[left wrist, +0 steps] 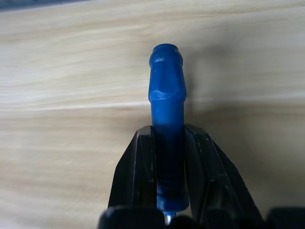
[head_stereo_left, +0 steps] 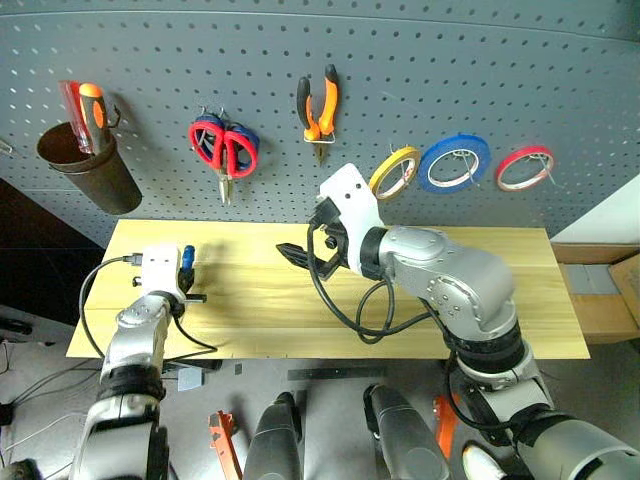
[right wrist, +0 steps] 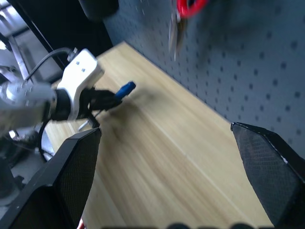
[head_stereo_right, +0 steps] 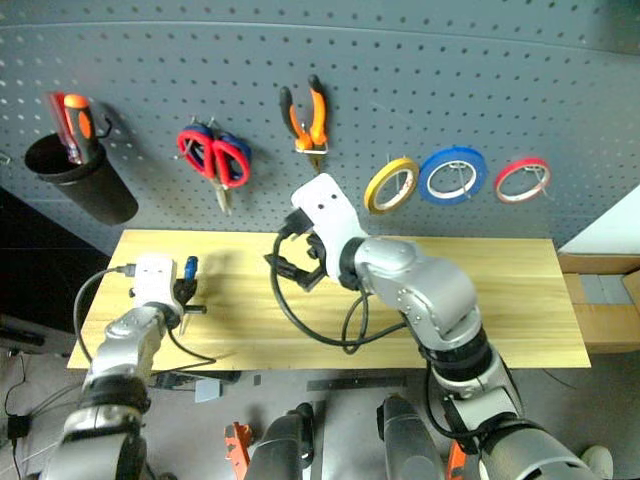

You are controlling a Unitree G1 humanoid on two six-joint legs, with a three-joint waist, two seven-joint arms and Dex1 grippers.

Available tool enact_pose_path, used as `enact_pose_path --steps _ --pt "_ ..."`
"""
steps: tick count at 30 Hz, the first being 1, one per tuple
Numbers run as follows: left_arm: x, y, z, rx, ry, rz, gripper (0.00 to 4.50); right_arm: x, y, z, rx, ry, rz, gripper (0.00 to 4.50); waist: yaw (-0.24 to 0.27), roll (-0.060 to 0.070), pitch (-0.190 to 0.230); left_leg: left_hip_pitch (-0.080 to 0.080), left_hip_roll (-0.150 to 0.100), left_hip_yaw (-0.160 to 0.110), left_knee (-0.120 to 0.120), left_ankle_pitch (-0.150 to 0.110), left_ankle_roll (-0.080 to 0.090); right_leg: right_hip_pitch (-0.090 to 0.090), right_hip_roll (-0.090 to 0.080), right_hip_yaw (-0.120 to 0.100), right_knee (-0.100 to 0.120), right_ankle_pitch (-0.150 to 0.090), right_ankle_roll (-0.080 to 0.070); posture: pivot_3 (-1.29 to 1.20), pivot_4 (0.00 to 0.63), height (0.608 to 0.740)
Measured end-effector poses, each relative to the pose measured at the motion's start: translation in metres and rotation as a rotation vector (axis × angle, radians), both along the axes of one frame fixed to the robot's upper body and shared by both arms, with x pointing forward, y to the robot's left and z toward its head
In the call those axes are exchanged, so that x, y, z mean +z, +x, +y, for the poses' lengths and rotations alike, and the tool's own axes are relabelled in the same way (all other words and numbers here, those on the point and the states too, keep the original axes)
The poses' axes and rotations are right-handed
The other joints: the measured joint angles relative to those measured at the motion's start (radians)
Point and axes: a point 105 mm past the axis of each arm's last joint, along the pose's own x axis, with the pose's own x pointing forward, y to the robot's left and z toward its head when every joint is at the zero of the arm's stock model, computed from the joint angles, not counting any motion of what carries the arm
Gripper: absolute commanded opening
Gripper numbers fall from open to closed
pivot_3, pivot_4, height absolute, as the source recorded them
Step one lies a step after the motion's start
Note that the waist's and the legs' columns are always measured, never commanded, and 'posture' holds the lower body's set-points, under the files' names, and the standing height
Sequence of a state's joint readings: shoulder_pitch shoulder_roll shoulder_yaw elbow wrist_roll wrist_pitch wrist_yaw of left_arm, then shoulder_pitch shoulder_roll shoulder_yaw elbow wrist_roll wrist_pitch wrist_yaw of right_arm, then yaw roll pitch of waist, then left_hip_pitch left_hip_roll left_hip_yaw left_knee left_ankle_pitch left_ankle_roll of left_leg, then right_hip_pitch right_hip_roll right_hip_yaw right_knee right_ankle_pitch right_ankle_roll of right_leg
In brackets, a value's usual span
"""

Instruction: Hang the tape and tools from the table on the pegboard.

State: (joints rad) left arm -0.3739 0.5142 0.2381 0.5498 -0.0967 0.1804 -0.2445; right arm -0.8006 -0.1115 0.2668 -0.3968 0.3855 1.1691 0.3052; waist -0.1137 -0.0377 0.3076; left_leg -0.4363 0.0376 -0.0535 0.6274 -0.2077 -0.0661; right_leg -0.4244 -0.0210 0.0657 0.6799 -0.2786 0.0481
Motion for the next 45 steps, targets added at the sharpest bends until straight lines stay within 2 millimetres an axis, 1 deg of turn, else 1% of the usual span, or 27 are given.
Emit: enact_pose_path --steps 2,4,6,9,10,12,13,15,17,21,22,23,26,30,32,34,37,42,45 --pt "0.012 -0.01 -0.007 -0.014 0.034 -0.08 0.48 0.007 -0.002 -0.002 0.026 0.013 -0.049 4.5 0.001 0.0 0.0 0.0 0.0 0.001 0.0 0.0 0.0 0.0 0.0 0.001 0.0 0.0 0.0 -0.15 0.325 0.74" --pt "0.028 -0.026 -0.015 -0.018 0.063 -0.187 0.48 0.015 -0.004 -0.004 0.054 0.019 -0.111 4.5 0.001 0.0 0.0 0.0 0.0 0.001 0.001 0.0 0.0 0.001 -0.001 0.001 0.0 0.0 0.0 -0.14 0.32 0.74" --pt "0.04 -0.039 -0.025 -0.042 0.101 -0.254 0.48 0.02 -0.006 -0.006 0.079 0.026 -0.147 4.5 0.002 0.0 0.0 0.0 0.0 0.002 0.001 0.0 0.0 0.001 0.0 0.0 0.0 0.0 0.0 -0.13 0.314 0.74" --pt "0.056 -0.053 -0.033 -0.044 0.153 -0.327 0.48 0.023 -0.01 -0.005 0.124 0.036 -0.171 4.5 0.004 0.0 0.0 0.001 0.001 0.002 0.001 0.0 0.0 0.001 0.001 -0.001 0.001 0.0 0.0 -0.12 0.304 0.74" --pt "0.065 -0.058 -0.038 -0.046 0.182 -0.369 0.48 0.024 -0.015 -0.005 0.164 0.046 -0.164 4.5 0.005 0.0 0.0 0.001 0.001 0.002 0.001 0.0 0.0 0.001 0.002 -0.001 0.001 0.0 0.0 -0.11 0.3 0.74" --pt "0.082 -0.062 -0.045 -0.06 0.233 -0.432 0.48 0.027 -0.022 -0.005 0.222 0.062 -0.154 4.5 0.008 0.0 0.0 0.001 0.0 0.002 0.001 0.0 0.0 0.001 0.003 -0.001 0.001 0.0 0.0 -0.1 0.293 0.74" --pt "0.095 -0.064 -0.049 -0.071 0.266 -0.48 0.48 0.027 -0.027 -0.004 0.26 0.066 -0.148 4.5 0.01 0.0 0.0 0.001 0.0 0.002 0.001 0.0 0.0 0.001 0.004 -0.001 0.001 0.0 0.0 -0.1 0.29 0.74" --pt "0.118 -0.063 -0.057 -0.095 0.32 -0.559 0.48 0.027 -0.034 -0.002 0.312 0.07 -0.136 4.5 0.015 0.0 0.0 0.001 -0.007 0.002 0.001 0.0 0.0 0.002 0.004 -0.001 0.001 0.0 0.0 -0.09 0.281 0.74" --pt "0.14 -0.059 -0.06 -0.105 0.362 -0.628 0.48 0.026 -0.038 -0.002 0.349 0.067 -0.124 4.5 0.024 -0.001 -0.001 0.001 -0.007 0.001 0.001 0.0 0.0 0.002 0.004 -0.002 0.001 0.0 0.0 -0.08 0.27 0.74" --pt "0.183 -0.054 -0.066 -0.116 0.414 -0.766 0.48 0.028 -0.039 -0.003 0.373 0.061 -0.128 4.5 0.028 -0.001 -0.001 0.001 -0.008 0.001 0.001 0.0 0.0 0.002 0.004 -0.002 0.001 0.0 0.0 -0.08 0.25 0.74" --pt "0.197 -0.053 -0.068 -0.118 0.425 -0.808 0.48 0.029 -0.038 -0.003 0.371 0.062 -0.131 4.5 0.028 -0.002 -0.002 0.0 -0.008 0.001 0.001 0.0 0.0 0.002 0.004 -0.003 0.0 0.0 0.0 -0.08 0.245 0.74" --pt "0.205 -0.052 -0.069 -0.117 0.43 -0.833 0.48 0.029 -0.037 -0.002 0.37 0.063 -0.133 4.5 0.028 -0.002 -0.002 0.0 -0.008 0.0 0.001 0.0 0.0 0.002 0.004 -0.003 0.0 0.0 0.0 -0.08 0.238 0.74" --pt "0.237 -0.049 -0.068 -0.098 0.421 -0.932 0.48 0.033 -0.034 -0.002 0.366 0.066 -0.154 4.5 0.028 -0.004 -0.003 0.0 -0.008 0.0 0.001 0.0 0.0 0.002 0.004 -0.003 0.001 0.0 0.0 -0.09 0.223 0.74" --pt "0.272 -0.036 -0.057 -0.06 0.376 -1.018 0.48 0.044 -0.015 0.0 0.263 0.064 -0.197 4.5 0.026 -0.005 -0.005 0.0 -0.008 0.001 0.002 0.0 0.0 0.002 0.004 -0.004 0.001 0.0 0.0 -0.11 0.204 0.74" --pt "0.278 -0.03 -0.053 -0.057 0.369 -1.037 0.48 0.048 -0.006 -0.001 0.211 0.077 -0.208 4.5 0.027 -0.006 -0.006 0.0 -0.009 0.001 0.002 0.001 -0.001 0.002 0.003 -0.004 0.001 0.0 0.0 -0.12 0.198 0.74" --pt "0.279 -0.022 -0.048 -0.049 0.356 -1.036 0.48 0.053 0.0 -0.001 0.174 0.085 -0.226 4.5 0.027 -0.006 -0.007 -0.001 -0.009 0.001 0.002 0.001 -0.002 0.001 0.003 -0.005 0.001 0.0 0.0 -0.14 0.188 0.74" --pt "0.279 -0.015 -0.04 -0.038 0.357 -1.035 0.48 0.057 0.003 -0.002 0.148 0.095 -0.239 4.5 0.025 -0.01 -0.01 -0.002 -0.009 0.002 0.002 0.002 -0.003 0.0 0.002 -0.005 0.0 0.0 0.0 -0.15 0.177 0.74" --pt "0.291 -0.015 -0.027 -0.002 0.381 -1.082 0.48 0.065 0.004 0.001 0.126 0.113 -0.277 4.5 0.021 -0.012 -0.015 -0.003 -0.009 0.002 0.002 0.003 -0.005 -0.001 0.002 -0.005 0.001 0.001 0.0 -0.16 0.165 0.74" --pt "0.283 -0.011 -0.016 0.03 0.378 -1.071 0.48 0.076 0.003 0.004 0.122 0.128 -0.317 4.5 0.015 -0.012 -0.025 -0.003 -0.009 0.002 0.003 0.003 -0.005 -0.001 0.002 -0.005 0.002 0.001 0.0 -0.16 0.163 0.74"
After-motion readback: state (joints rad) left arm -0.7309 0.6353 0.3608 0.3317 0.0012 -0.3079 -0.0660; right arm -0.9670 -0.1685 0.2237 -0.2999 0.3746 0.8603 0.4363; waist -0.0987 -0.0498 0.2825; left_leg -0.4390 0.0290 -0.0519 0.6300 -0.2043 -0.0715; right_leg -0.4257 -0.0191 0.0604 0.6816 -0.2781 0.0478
